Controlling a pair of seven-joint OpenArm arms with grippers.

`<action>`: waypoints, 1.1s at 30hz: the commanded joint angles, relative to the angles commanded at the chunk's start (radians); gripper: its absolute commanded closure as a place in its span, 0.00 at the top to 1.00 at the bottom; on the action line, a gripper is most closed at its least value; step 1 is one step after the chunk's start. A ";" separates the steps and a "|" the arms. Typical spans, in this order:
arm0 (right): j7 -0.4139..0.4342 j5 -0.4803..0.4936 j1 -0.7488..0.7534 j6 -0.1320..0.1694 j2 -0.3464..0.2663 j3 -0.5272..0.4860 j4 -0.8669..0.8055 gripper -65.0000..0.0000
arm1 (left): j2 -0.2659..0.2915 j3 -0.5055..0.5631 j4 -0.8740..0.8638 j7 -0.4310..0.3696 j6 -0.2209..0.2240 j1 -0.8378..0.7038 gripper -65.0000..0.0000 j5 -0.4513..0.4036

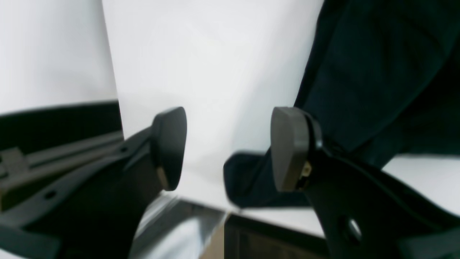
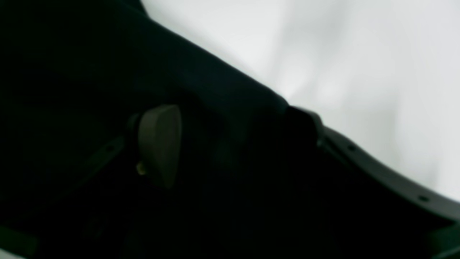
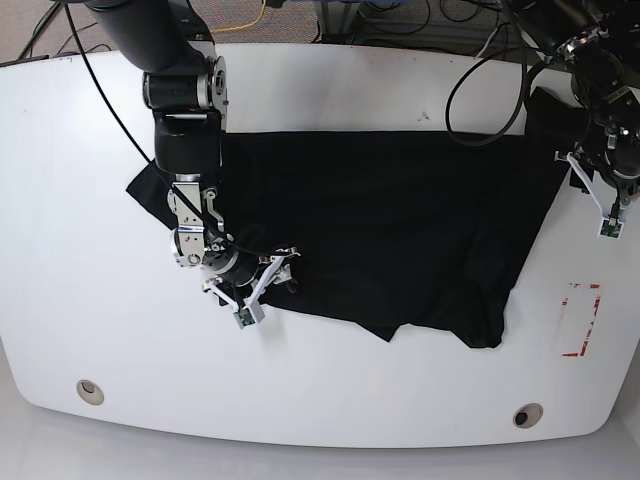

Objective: Layout the t-shirt on the table in an organized manner, then fold the t-shirt properly
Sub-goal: 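Move the right gripper onto the t-shirt body and grasp fabric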

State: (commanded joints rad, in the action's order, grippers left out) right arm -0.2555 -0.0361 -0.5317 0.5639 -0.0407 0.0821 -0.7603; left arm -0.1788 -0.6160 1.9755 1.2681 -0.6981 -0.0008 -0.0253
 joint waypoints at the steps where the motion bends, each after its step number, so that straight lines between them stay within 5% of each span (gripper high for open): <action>1: 0.009 -0.002 0.000 0.000 0.002 -0.002 0.008 0.66 | 0.000 0.000 0.000 -0.002 0.000 0.000 0.53 0.000; 9: 0.018 -0.002 0.011 0.006 0.006 -0.002 0.012 0.62 | 0.003 0.000 -0.006 -0.005 0.000 0.005 0.53 0.000; 13: 0.020 -0.002 0.023 0.006 0.006 -0.002 0.011 0.37 | 0.031 -0.002 -0.006 -0.014 0.004 0.009 0.53 -0.002; 19: 0.017 -0.002 0.026 0.006 0.005 -0.002 0.011 0.00 | 0.060 0.000 -0.008 -0.063 0.096 0.000 0.54 0.000; 27: -0.003 -0.002 0.041 0.006 0.000 -0.002 -0.003 0.00 | 0.086 -0.003 -0.008 -0.069 0.097 -0.028 0.54 0.003; 33: -0.060 -0.002 0.117 0.006 -0.002 -0.002 -0.192 0.00 | 0.106 -0.003 -0.037 -0.080 0.097 -0.038 0.54 0.005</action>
State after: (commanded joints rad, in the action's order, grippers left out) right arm -0.3153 -0.0376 -0.4150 0.5700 -0.0422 0.0806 -0.9521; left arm -0.0729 -0.6191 1.9387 1.1884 -0.6007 -0.0391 -0.0207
